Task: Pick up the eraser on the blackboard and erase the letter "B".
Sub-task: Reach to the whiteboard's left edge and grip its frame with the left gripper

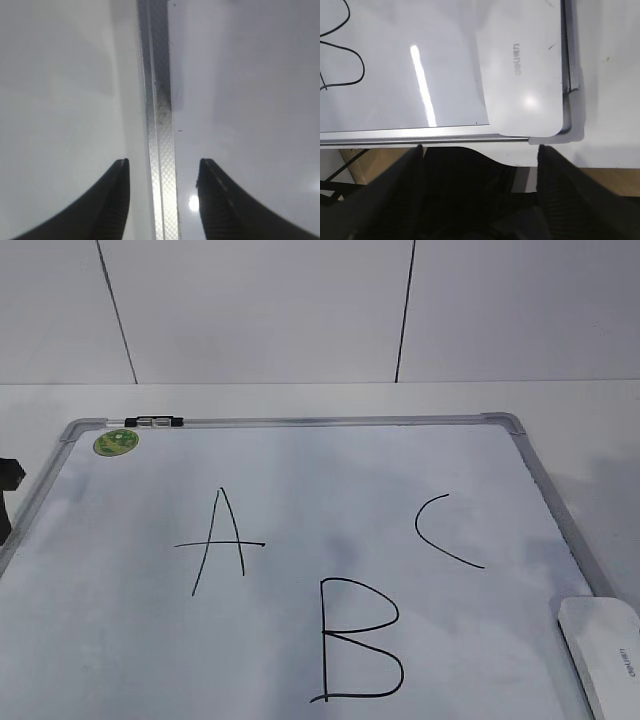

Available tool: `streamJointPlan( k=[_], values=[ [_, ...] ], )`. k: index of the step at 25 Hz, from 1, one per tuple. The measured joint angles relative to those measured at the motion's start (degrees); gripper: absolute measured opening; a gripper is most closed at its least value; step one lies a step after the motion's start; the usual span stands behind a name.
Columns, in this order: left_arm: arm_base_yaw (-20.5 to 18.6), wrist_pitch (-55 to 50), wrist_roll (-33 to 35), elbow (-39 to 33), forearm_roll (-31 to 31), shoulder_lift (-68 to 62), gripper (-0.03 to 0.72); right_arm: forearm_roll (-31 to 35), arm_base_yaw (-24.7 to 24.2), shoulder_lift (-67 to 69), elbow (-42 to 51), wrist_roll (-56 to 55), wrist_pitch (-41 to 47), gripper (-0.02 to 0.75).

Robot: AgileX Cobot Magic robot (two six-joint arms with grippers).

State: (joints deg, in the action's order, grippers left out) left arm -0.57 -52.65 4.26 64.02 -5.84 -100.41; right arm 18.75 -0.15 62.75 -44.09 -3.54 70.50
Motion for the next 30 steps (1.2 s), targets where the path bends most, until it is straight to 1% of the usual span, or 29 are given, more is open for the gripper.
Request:
streamJointPlan(
  k=[4, 10, 22, 24, 25, 30],
  values=[
    [0.0, 0.0, 0.0, 0.0, 0.2, -0.6, 0.339, 0.3, 0.0, 0.0, 0.0, 0.2, 0.0, 0.561],
    [0.0, 0.0, 0.0, 0.0, 0.2, -0.6, 0.339, 2.9, 0.0, 0.0, 0.0, 2.6, 0.0, 0.561],
    [0.0, -2.1, 0.0, 0.0, 0.3, -0.6, 0.339, 1.3, 0.2, 0.0, 0.0, 5.2, -0.9, 0.561],
    [0.0, -2.2, 0.0, 0.0, 0.3, -0.6, 0.339, -1.0, 2.3, 0.0, 0.0, 4.6, -1.6, 0.561],
    [0.0, -2.2, 0.0, 0.0, 0.3, -0.6, 0.339, -2.8, 4.3, 0.0, 0.0, 3.5, -1.8, 0.561],
    [0.0, -2.3, 0.1, 0.0, 0.3, -0.6, 0.339, -13.2, 17.5, 2.4, 0.0, -8.8, -3.1, 0.561]
  ],
)
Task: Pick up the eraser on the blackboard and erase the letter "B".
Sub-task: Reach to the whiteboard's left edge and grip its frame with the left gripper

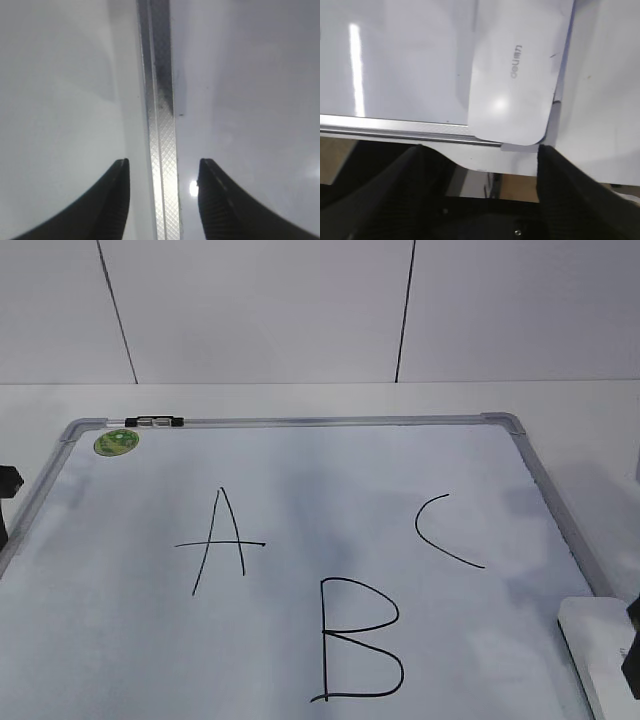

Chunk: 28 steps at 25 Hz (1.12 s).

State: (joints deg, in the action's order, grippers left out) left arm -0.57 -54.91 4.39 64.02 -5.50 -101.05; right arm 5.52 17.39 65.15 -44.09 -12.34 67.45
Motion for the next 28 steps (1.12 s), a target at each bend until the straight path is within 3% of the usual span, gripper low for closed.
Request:
streamJointPlan(
  k=[3, 7, 18, 28],
  values=[
    [0.0, 0.0, 0.0, 0.0, 0.0, 0.0, 0.339, -6.9, 4.2, 2.1, 0.0, -6.8, -0.1, 0.561],
    [0.0, -0.1, 0.0, 0.0, 0.0, 0.0, 0.338, -10.8, 4.9, 4.6, 0.0, -11.3, -2.0, 0.561],
    [0.0, 0.1, 0.0, 0.0, 0.0, 0.0, 0.337, -11.4, 4.9, 9.4, -0.2, -13.5, -8.9, 0.561],
    [0.0, 2.8, 0.0, 0.0, 0.0, 0.0, 0.332, -11.7, 4.9, 9.5, -0.2, -13.5, -9.7, 0.561]
  ],
)
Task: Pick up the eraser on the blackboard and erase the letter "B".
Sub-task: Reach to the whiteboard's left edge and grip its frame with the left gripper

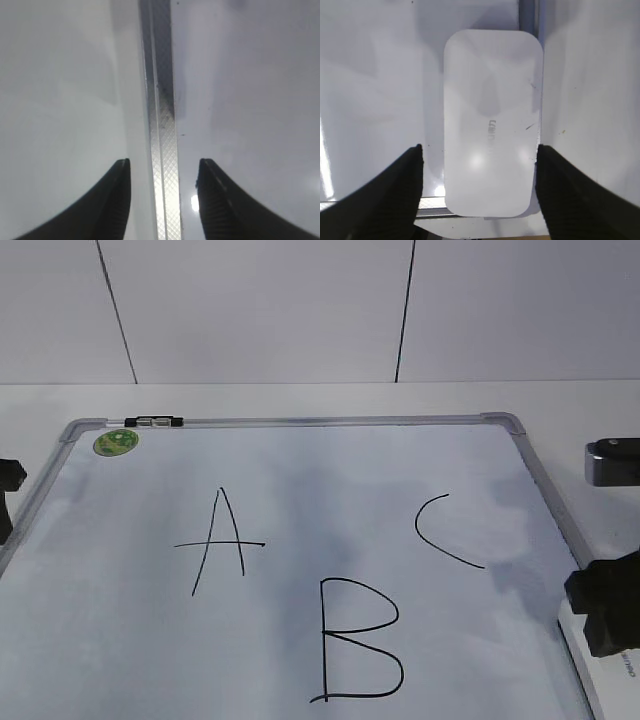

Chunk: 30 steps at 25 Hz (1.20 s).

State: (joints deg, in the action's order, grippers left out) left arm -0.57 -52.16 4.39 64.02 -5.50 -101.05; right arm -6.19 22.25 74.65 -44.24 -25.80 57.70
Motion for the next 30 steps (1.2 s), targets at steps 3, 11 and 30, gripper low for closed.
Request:
streamJointPlan(
  k=[3, 11, 30],
  values=[
    [0.0, 1.6, 0.0, 0.0, 0.0, 0.0, 0.313, 0.0, 0.0, 0.0, 0.0, 0.0, 0.0, 0.561],
    [0.0, 4.1, 0.0, 0.4, 0.8, -0.2, 0.291, -0.1, 0.0, 0.0, 0.0, 0.0, 0.0, 0.561],
    [0.0, -3.3, 0.0, 9.7, 3.3, -8.8, 0.257, -0.1, 0.0, 0.0, 0.0, 0.0, 0.0, 0.561]
  ],
)
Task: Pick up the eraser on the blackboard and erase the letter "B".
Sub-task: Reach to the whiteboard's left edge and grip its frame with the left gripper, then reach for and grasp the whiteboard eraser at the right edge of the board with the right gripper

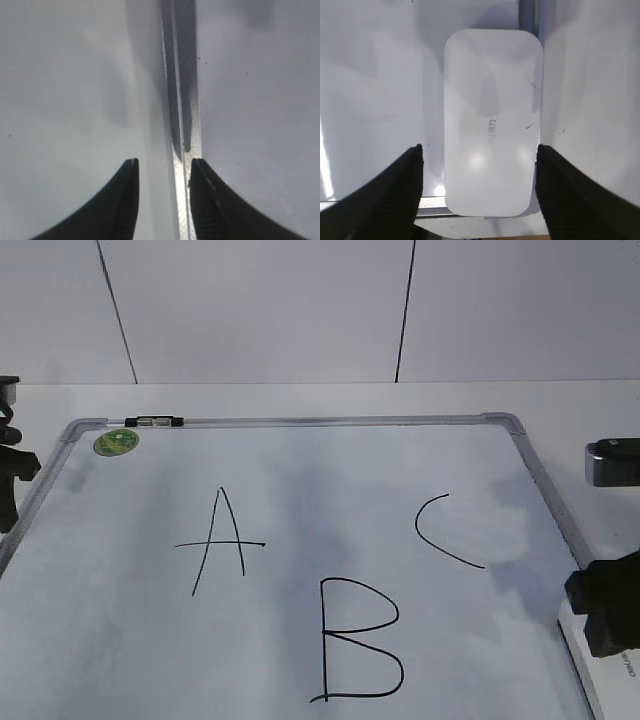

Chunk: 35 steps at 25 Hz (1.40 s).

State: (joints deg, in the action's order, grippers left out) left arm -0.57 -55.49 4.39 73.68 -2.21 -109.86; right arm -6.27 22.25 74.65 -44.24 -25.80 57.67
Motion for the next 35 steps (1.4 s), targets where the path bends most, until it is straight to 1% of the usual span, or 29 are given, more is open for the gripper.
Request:
streamJointPlan(
  k=[8, 13, 23, 30, 35],
  values=[
    [0.0, 0.0, 0.0, 0.0, -0.2, -2.8, 0.251, 0.0, 0.0, 0.0, 0.0, 0.0, 0.0, 0.561],
    [0.0, -0.1, 0.1, 0.4, -0.2, -3.2, 0.221, 0.0, 0.0, 0.0, 0.0, 0.0, 0.0, 0.561],
    [0.0, -0.4, 0.2, 0.6, -0.7, -3.5, 0.208, 0.0, 0.0, 0.0, 0.0, 0.0, 0.0, 0.561],
    [0.0, -0.7, 0.3, 0.8, -1.4, -3.7, 0.126, 0.1, 0.0, 0.0, 0.0, 0.0, 1.7, 0.561],
    [0.0, -0.7, 0.3, 0.8, -1.8, -3.7, 0.084, 0.0, 0.0, 0.0, 0.0, 0.0, 2.8, 0.561]
  ],
)
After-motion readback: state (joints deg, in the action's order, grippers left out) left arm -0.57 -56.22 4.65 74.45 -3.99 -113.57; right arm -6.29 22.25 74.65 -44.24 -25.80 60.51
